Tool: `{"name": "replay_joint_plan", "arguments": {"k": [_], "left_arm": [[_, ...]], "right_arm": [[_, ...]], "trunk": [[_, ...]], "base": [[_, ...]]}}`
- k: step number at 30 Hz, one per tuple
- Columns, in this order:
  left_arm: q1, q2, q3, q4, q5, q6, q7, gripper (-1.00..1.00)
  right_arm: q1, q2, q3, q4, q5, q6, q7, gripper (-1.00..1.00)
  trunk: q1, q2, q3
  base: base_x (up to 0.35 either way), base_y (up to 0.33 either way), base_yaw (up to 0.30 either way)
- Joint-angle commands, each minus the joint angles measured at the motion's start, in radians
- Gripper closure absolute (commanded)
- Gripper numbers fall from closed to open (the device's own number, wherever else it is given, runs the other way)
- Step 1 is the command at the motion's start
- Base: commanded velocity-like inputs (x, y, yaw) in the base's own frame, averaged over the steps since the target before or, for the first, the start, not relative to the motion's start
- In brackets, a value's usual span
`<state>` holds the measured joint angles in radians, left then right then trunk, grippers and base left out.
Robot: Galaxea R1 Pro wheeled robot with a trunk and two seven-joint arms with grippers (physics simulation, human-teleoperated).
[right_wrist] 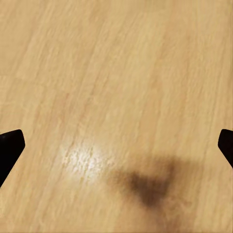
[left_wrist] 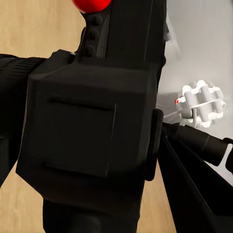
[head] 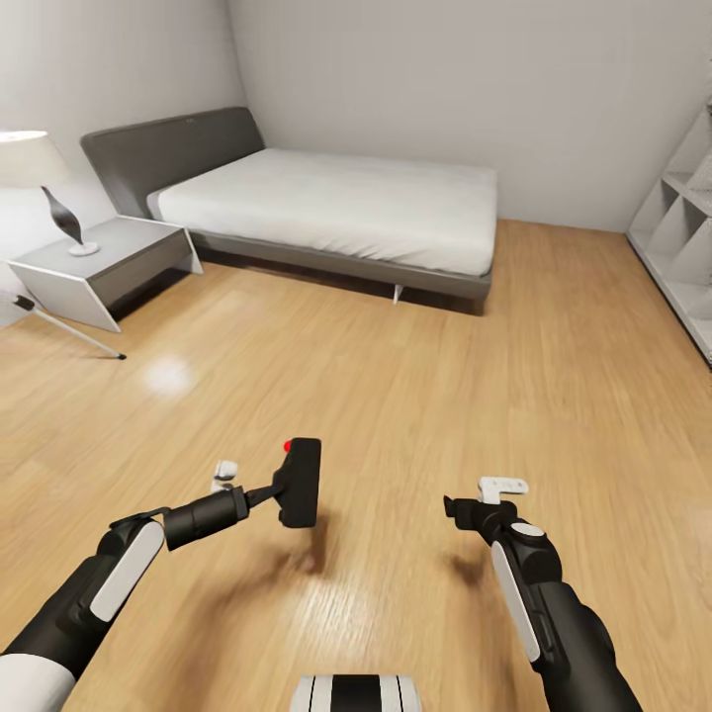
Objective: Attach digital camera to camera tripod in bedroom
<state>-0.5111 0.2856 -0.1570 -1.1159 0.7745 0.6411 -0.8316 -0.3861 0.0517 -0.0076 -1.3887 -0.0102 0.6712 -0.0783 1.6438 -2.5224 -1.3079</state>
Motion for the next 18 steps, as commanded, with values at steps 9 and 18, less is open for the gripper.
{"name": "replay_joint_plan", "arguments": {"k": [9, 18], "left_arm": [[0.000, -0.009, -0.004, -0.007, 0.005, 0.006, 0.117, 1.00], [0.000, -0.072, -0.007, -0.041, 0.005, 0.004, 0.469, 1.00]], "right_arm": [[0.000, 0.002, -0.001, -0.001, -0.003, 0.012, -0.002, -1.00], [0.000, -0.001, -0.002, -0.001, -0.004, 0.013, -0.002, -1.00]], "trunk": [[-0.004, 0.002, 0.034], [-0.008, 0.004, 0.069]], "base": [[0.000, 0.000, 0.000], [0.000, 0.000, 0.000]]}}
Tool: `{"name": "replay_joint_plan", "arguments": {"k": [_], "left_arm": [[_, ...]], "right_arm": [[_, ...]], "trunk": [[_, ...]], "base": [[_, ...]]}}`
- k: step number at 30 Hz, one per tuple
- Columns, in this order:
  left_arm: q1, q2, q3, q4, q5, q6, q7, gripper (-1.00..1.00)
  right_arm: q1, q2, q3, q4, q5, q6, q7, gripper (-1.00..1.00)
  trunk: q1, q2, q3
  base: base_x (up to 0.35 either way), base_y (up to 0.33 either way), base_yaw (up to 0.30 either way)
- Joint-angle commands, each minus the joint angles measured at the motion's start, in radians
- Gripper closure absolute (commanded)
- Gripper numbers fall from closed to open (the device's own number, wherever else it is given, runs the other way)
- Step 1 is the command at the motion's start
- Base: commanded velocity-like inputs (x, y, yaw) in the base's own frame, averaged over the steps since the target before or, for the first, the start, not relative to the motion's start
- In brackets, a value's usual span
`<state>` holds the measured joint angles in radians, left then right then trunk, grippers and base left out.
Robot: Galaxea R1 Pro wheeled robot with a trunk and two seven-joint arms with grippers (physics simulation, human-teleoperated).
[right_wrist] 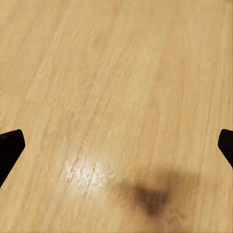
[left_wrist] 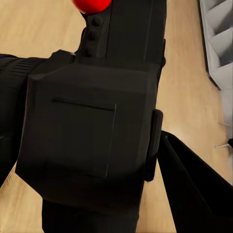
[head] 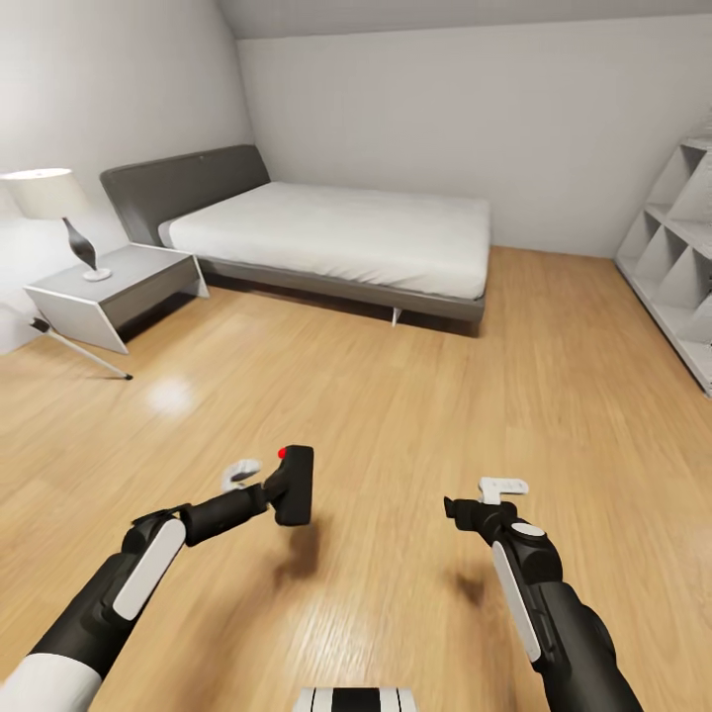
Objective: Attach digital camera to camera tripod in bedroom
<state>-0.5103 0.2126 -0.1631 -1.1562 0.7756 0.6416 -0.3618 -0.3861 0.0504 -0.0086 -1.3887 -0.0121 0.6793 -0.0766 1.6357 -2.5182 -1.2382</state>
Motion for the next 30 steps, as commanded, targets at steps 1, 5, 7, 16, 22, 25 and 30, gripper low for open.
{"name": "replay_joint_plan", "arguments": {"k": [1, 5, 7, 16, 22, 25, 30], "left_arm": [[-0.001, -0.005, -0.001, -0.008, 0.005, 0.004, 0.021, 1.00], [-0.001, -0.013, -0.002, -0.020, 0.008, 0.004, 0.048, 1.00], [-0.001, -0.014, -0.002, -0.022, 0.009, 0.004, 0.053, 1.00], [-0.001, -0.019, -0.004, -0.024, 0.012, 0.005, 0.062, 1.00], [-0.001, -0.019, -0.003, -0.020, 0.013, 0.008, 0.062, 1.00], [-0.001, -0.019, -0.004, -0.019, 0.013, 0.005, 0.063, 1.00], [-0.001, -0.020, -0.004, -0.020, 0.009, 0.003, 0.066, 1.00]], "right_arm": [[0.000, 0.001, 0.000, -0.001, -0.002, 0.005, -0.003, -1.00], [0.000, 0.000, -0.001, -0.001, -0.003, 0.005, -0.003, -1.00], [0.000, 0.001, -0.001, -0.001, -0.004, 0.005, -0.003, -1.00], [0.000, 0.004, 0.003, -0.002, -0.002, 0.004, -0.003, -1.00], [0.000, 0.003, 0.004, -0.003, -0.002, 0.003, -0.003, -1.00], [0.000, 0.004, 0.004, -0.003, -0.002, 0.003, -0.003, -1.00], [0.000, 0.007, 0.004, -0.002, -0.002, -0.005, -0.003, -1.00]], "trunk": [[-0.001, 0.000, 0.003], [-0.002, 0.001, 0.019], [-0.003, 0.001, 0.026], [-0.007, 0.003, 0.061], [-0.010, 0.005, 0.084], [-0.011, 0.006, 0.096], [-0.014, 0.007, 0.115]], "base": [[0.000, 0.000, 0.000], [0.000, 0.000, 0.000], [0.000, 0.000, 0.000], [0.000, 0.000, 0.000], [0.000, 0.000, 0.000], [0.000, 0.000, 0.000], [0.000, 0.000, 0.000]]}}
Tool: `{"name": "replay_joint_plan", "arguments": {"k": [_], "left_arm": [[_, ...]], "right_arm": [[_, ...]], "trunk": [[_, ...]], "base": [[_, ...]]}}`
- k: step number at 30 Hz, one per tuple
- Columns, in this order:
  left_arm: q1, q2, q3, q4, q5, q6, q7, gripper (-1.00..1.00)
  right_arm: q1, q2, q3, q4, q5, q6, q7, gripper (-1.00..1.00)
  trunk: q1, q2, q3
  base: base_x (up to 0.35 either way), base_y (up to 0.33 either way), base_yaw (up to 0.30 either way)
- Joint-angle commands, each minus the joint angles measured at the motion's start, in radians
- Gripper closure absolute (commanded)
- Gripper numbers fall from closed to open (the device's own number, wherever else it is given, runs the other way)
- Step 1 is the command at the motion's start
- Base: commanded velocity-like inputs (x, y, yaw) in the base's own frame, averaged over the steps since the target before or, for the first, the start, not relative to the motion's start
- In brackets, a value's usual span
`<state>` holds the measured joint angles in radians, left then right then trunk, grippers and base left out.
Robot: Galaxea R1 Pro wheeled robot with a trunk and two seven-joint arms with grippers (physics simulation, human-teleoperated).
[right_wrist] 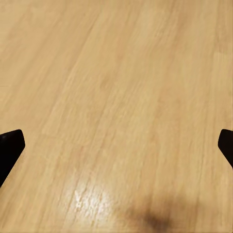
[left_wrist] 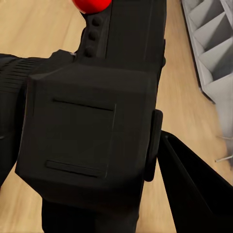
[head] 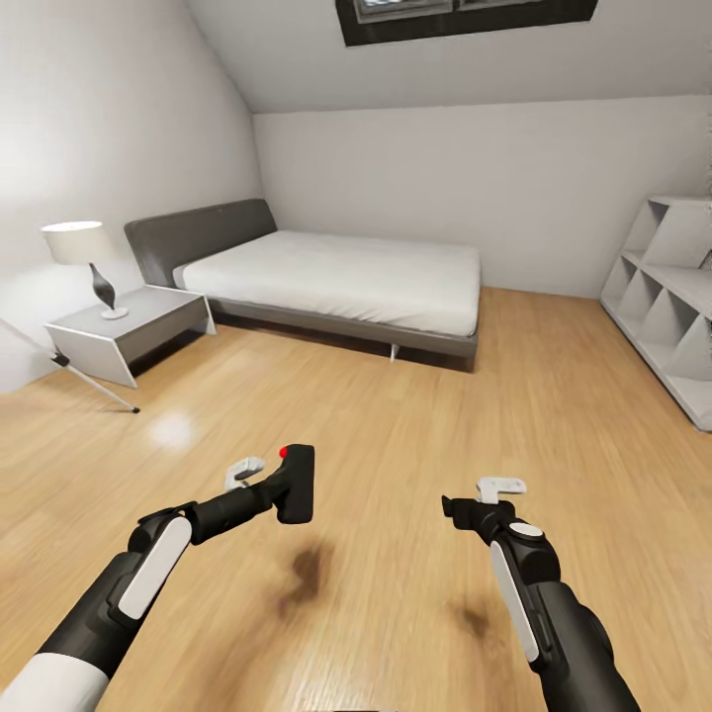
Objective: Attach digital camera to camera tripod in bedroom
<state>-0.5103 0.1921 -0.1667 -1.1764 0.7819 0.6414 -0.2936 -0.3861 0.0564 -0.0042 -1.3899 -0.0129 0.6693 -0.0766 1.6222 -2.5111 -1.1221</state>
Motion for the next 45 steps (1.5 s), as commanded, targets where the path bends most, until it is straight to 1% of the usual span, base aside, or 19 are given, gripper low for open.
{"name": "replay_joint_plan", "arguments": {"k": [1, 8, 23, 35, 45], "left_arm": [[-0.001, 0.000, -0.001, -0.001, 0.001, 0.003, -0.002, 1.00], [-0.001, -0.005, -0.003, -0.003, -0.004, 0.003, 0.000, 1.00], [-0.001, -0.006, -0.004, 0.006, -0.006, 0.003, 0.001, 1.00], [-0.001, -0.005, -0.004, 0.010, 0.004, 0.003, -0.004, 1.00], [-0.001, -0.006, -0.004, 0.012, 0.003, 0.003, -0.002, 1.00]], "right_arm": [[0.000, 0.001, 0.000, -0.001, -0.002, 0.004, -0.004, -1.00], [0.000, 0.001, -0.001, -0.001, -0.001, 0.002, -0.003, -1.00], [0.000, 0.002, -0.002, 0.000, -0.001, 0.001, -0.003, -1.00], [0.000, 0.002, -0.002, 0.000, -0.002, 0.001, -0.003, -1.00], [0.000, 0.003, -0.002, 0.000, -0.003, 0.001, -0.004, -1.00]], "trunk": [[-0.001, 0.000, 0.003], [-0.004, 0.002, 0.030], [-0.010, 0.005, 0.088], [-0.016, 0.008, 0.135], [-0.020, 0.010, 0.173]], "base": [[0.000, 0.000, 0.000], [0.000, 0.000, 0.000], [0.000, 0.000, 0.000], [0.000, 0.000, 0.000], [0.000, 0.000, 0.000]]}}
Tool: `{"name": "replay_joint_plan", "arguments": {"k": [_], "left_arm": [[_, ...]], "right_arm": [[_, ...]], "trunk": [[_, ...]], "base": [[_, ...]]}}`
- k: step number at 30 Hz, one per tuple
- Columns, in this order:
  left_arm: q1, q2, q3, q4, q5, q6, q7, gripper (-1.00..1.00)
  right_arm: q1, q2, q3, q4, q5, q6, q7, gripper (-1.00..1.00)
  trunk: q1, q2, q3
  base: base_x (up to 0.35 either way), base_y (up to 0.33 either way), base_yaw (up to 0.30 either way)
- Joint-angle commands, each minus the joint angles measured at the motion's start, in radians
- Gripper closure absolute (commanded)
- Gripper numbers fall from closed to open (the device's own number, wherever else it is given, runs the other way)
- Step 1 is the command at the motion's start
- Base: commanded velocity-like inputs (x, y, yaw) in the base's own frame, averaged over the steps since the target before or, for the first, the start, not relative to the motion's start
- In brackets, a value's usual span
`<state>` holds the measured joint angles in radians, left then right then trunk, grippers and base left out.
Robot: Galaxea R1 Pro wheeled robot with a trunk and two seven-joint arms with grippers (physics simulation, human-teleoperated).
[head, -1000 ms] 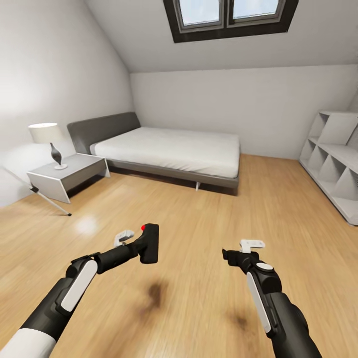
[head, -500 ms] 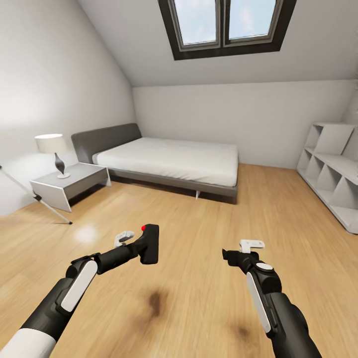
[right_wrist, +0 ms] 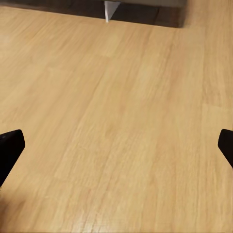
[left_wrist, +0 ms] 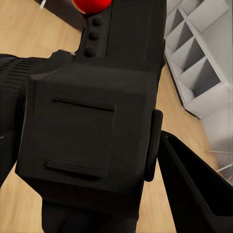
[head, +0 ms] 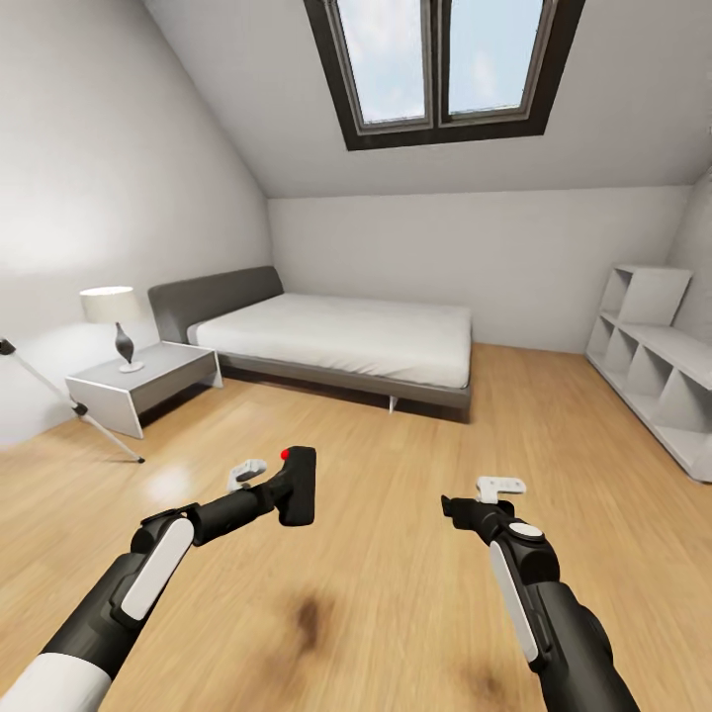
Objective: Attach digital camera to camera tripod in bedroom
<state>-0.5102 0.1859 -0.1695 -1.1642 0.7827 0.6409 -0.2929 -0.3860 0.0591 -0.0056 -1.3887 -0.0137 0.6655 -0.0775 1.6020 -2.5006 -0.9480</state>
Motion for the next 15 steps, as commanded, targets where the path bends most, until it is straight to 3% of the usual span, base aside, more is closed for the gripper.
{"name": "replay_joint_plan", "arguments": {"k": [1, 4, 15], "left_arm": [[-0.001, 0.001, -0.001, 0.000, 0.003, 0.003, -0.002, 1.00], [-0.001, 0.001, -0.001, 0.000, 0.003, 0.003, -0.002, 1.00], [-0.001, 0.001, -0.001, 0.000, 0.004, 0.003, 0.000, 1.00]], "right_arm": [[-0.001, 0.001, -0.001, -0.001, -0.002, 0.005, -0.003, -1.00], [-0.001, 0.001, -0.001, -0.001, -0.002, 0.005, -0.003, -1.00], [-0.001, -0.001, -0.001, -0.001, -0.002, 0.005, -0.002, -1.00]], "trunk": [[-0.001, 0.000, 0.003], [-0.002, 0.001, 0.015], [-0.044, 0.078, 0.049]], "base": [[0.000, 0.000, 0.000], [0.000, 0.000, 0.000], [0.000, 0.000, 0.000]]}}
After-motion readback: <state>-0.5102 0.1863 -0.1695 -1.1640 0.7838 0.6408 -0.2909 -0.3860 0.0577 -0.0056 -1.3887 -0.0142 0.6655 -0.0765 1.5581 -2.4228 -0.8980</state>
